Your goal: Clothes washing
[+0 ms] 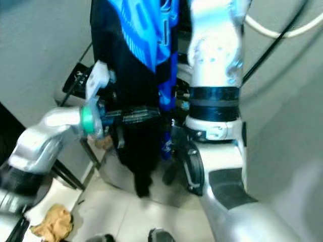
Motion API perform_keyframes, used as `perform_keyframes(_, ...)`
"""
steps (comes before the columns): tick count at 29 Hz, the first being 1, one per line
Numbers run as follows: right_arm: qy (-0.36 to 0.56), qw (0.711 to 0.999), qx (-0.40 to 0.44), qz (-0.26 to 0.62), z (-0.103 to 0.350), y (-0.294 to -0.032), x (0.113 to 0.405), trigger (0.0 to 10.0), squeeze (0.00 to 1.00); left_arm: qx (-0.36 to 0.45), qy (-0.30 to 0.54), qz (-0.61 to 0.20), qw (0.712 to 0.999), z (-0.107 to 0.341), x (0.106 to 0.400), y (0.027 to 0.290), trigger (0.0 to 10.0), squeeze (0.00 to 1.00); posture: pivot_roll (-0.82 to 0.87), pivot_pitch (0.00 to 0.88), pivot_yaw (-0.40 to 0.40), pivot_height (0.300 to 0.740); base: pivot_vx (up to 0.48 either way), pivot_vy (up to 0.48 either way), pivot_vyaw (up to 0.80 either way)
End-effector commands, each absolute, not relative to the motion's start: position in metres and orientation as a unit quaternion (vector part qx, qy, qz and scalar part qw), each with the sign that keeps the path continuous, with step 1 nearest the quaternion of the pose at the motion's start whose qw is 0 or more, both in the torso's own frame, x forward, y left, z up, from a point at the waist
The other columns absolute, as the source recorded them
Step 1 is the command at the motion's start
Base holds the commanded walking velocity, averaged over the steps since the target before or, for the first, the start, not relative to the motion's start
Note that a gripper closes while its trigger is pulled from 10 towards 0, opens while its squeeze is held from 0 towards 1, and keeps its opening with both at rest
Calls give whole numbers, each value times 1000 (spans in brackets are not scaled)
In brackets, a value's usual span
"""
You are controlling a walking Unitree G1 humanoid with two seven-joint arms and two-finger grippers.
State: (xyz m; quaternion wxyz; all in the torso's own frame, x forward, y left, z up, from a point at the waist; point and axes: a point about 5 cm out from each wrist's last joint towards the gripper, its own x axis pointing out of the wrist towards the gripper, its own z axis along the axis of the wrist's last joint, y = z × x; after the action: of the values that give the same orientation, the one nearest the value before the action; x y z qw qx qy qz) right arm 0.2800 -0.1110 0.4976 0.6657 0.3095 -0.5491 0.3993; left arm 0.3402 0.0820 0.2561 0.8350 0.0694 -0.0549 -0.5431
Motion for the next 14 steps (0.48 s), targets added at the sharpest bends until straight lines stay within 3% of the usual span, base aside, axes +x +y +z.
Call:
perform_keyframes(1,-583,631,317,401,509,-133,263,10000,0,95,-67,-473,873,265,357,103,10000,0,32,96,35,740,0,0,0)
perform_keyframes(3,-583,631,317,401,509,-133,263,10000,0,95,-67,-473,873,265,357,103,10000,0,32,96,35,740,0,0,0)
perform_keyframes(4,-590,641,309,382,509,-141,264,10000,0,108,-89,-427,893,282,368,119,10000,0,31,96,37,740,0,0,0)
perform_keyframes(5,-590,641,309,382,509,-141,264,10000,0,108,-89,-427,893,282,368,119,10000,0,31,96,37,740,0,0,0)
perform_keyframes(7,-586,688,282,323,499,-154,280,10000,0,154,-148,-309,927,327,386,161,10000,0,33,101,37,740,0,0,0)
perform_keyframes(9,-570,736,249,266,488,-156,299,10000,0,179,-193,-225,938,363,388,195,10000,0,37,102,31,740,0,0,0)
perform_keyframes(10,-570,736,249,266,488,-156,299,10000,0,179,-193,-225,938,363,388,195,10000,0,37,102,31,740,0,0,0)
perform_keyframes(12,-543,797,172,202,467,-137,323,10000,0,201,-223,-139,944,394,384,227,10000,0,46,102,27,740,0,0,0)
perform_keyframes(14,-528,813,148,195,457,-125,331,10000,0,207,-235,-99,944,407,381,241,10000,0,49,101,25,740,0,0,0)
